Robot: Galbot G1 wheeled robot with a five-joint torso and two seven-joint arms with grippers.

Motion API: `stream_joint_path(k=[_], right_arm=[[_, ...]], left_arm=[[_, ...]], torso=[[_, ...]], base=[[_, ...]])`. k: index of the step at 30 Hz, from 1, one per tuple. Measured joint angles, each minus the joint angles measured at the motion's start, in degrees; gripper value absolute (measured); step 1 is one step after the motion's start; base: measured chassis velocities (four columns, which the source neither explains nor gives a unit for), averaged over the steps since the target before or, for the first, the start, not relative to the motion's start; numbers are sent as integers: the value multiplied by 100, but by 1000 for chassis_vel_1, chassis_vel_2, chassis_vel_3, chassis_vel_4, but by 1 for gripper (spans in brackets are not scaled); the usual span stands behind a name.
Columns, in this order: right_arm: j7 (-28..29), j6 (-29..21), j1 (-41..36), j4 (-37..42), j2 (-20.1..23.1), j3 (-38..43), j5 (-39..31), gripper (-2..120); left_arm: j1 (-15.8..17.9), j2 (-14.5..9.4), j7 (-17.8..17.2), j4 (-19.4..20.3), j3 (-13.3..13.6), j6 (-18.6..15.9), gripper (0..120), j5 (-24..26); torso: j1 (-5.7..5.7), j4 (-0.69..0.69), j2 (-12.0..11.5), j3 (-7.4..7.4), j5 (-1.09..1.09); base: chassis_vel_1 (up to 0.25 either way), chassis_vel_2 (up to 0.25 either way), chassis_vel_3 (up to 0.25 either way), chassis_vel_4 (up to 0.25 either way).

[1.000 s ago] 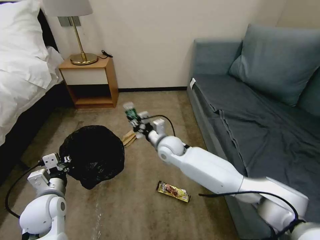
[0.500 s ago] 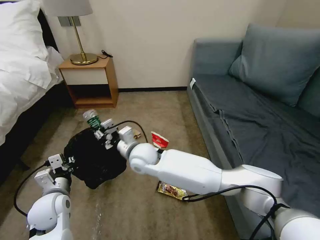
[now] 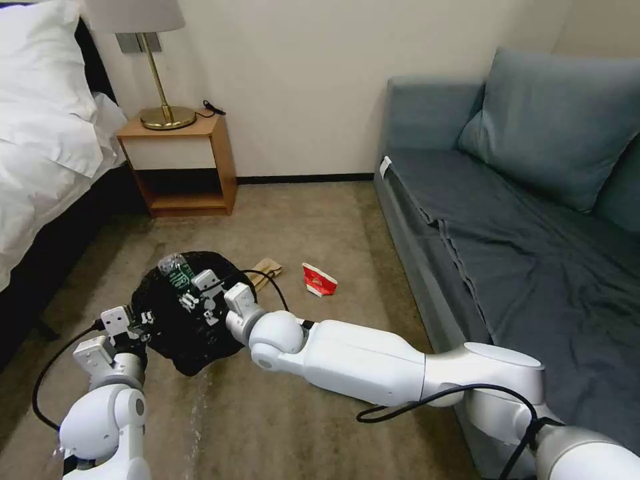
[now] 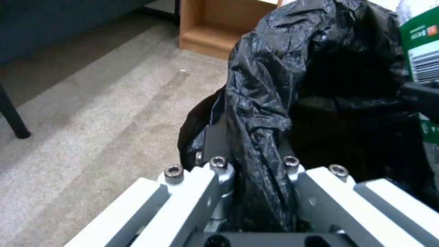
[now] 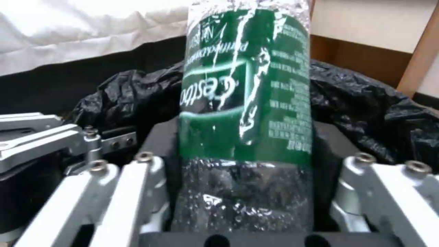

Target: Pick up the trash bin, then pick up the garbage on the floor and place it into the trash bin.

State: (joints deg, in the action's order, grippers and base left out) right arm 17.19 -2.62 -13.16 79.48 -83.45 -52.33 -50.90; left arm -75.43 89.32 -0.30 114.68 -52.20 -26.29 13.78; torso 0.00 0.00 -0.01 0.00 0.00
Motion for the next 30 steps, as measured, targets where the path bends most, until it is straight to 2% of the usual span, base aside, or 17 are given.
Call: stream_joint_path(k=[1,2,4,5,6,8,9,11,13,18,20,24,26,27,30], right_arm=[[0,0,0,0,0,0,0,54],[0,-12,17,21,11,12,1,61],[0,-18,23,29,12,21,1,62],[0,-25,27,35,16,40,1,73],[0,-25,27,35,16,40,1,73],[-1,-33,22,54,41,48,1,82],[-1,-33,22,54,41,48,1,82],[-9,-34,7,100,104,62,23,93],[-17,-34,14,122,145,109,47,97],[-26,-191,193,273,406,555,-9,100],[-45,-408,323,316,691,932,-44,100],[-187,-643,353,290,972,1193,87,100],[-490,-768,269,133,1441,1313,319,100],[-490,-768,269,133,1441,1313,319,100],[-1034,-776,-64,-210,1920,1392,693,100]], left_arm=[[0,0,0,0,0,0,4,0],[6,8,3,-8,3,0,4,-19],[6,11,6,-8,5,0,4,-27],[6,19,12,-2,16,0,4,-38],[6,19,12,-2,16,0,4,-38],[8,21,23,16,28,-2,4,-51],[8,21,23,16,28,-2,4,-51],[28,3,28,30,16,-33,4,-55],[32,-18,33,41,9,-53,4,-47],[44,-85,34,50,-57,-86,4,-10],[33,-97,53,49,-73,-83,4,9],[32,-98,76,53,-71,-83,4,28],[28,-114,90,65,-77,-83,4,58],[28,-114,90,65,-77,-83,4,58],[49,-167,88,63,-93,-100,4,126]], torso=[[0,0,0,0,0],[0,0,0,0,0],[0,0,0,0,0],[0,0,0,0,0],[0,0,0,0,0],[0,0,0,0,0],[0,0,0,0,0],[0,0,0,0,0],[0,0,0,0,0],[0,1,0,0,1],[0,1,0,0,1],[0,1,0,0,2],[0,0,0,0,2],[0,0,0,0,2],[0,-4,0,0,3]], base=[[0,0,0,0],[0,0,0,0],[0,0,0,0],[0,0,0,0],[0,0,0,0],[0,0,0,0],[0,0,0,0],[0,0,0,0],[0,0,0,0],[0,0,0,0],[0,0,0,0],[0,0,0,0],[0,0,0,0],[0,0,0,0],[0,0,0,0]])
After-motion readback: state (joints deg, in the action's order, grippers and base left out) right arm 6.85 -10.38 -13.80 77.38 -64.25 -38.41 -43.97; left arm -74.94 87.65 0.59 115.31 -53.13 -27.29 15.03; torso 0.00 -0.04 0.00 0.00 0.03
